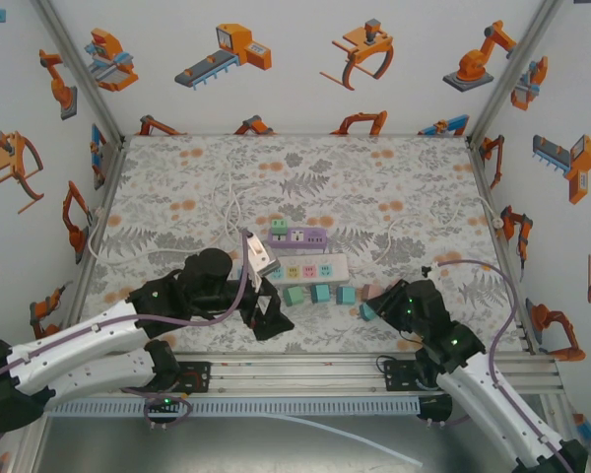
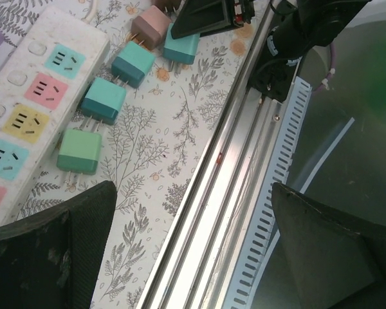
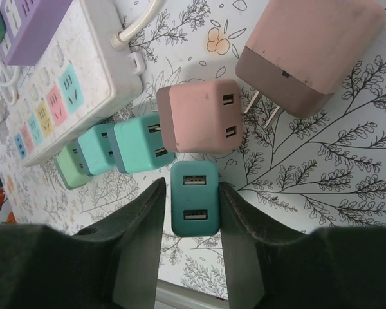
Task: Pull the plug off the socket
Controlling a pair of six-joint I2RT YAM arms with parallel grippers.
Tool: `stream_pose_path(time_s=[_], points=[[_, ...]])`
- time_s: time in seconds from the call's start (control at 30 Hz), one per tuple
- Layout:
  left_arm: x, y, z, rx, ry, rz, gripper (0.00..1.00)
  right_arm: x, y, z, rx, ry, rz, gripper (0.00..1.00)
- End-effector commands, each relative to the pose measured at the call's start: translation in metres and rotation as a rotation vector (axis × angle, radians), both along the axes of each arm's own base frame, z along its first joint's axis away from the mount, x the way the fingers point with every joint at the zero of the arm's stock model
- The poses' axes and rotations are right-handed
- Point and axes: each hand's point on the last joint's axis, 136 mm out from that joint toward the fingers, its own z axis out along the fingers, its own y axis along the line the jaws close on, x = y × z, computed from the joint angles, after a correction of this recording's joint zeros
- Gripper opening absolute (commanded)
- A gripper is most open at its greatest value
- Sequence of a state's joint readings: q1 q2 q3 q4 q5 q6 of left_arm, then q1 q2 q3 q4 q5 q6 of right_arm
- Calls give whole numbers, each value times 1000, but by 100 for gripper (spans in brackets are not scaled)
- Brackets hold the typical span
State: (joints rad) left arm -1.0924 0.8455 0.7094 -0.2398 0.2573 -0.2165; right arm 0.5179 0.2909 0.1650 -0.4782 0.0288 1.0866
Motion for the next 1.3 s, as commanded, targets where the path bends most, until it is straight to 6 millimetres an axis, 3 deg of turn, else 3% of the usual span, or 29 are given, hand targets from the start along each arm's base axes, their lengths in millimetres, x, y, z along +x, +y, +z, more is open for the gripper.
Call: stream_pose_path(time_s=[0.0,0.2,0.4,0.6,0.7,0.8,0.97,1.13,1.27], points=[[0,-1,-6,5,5,0,99,-2,-6,-6,-42,-6,-6,41],[4,2,-3,5,-15,25,99,-7,-17,-8,-81,9,-35,45],[16,12,-7,38,-39,109,99,-7,-26,8,-94,-28,-66,47],[37,30,-9,47,-58,272,97,0,-31,42,-111,-128,-77,47],[53,45,-9,43,-67,409,97,12,-24,77,-145,-255,-16,46],[73,66,-8,49,-82,577,97,28,-7,119,-224,-411,106,44],[98,96,-10,7,-67,793,97,58,41,177,-369,-683,373,42],[117,118,-19,-32,-21,925,97,81,89,208,-526,-923,628,41],[136,135,-24,-42,9,1021,97,100,123,213,-628,-1028,816,41]])
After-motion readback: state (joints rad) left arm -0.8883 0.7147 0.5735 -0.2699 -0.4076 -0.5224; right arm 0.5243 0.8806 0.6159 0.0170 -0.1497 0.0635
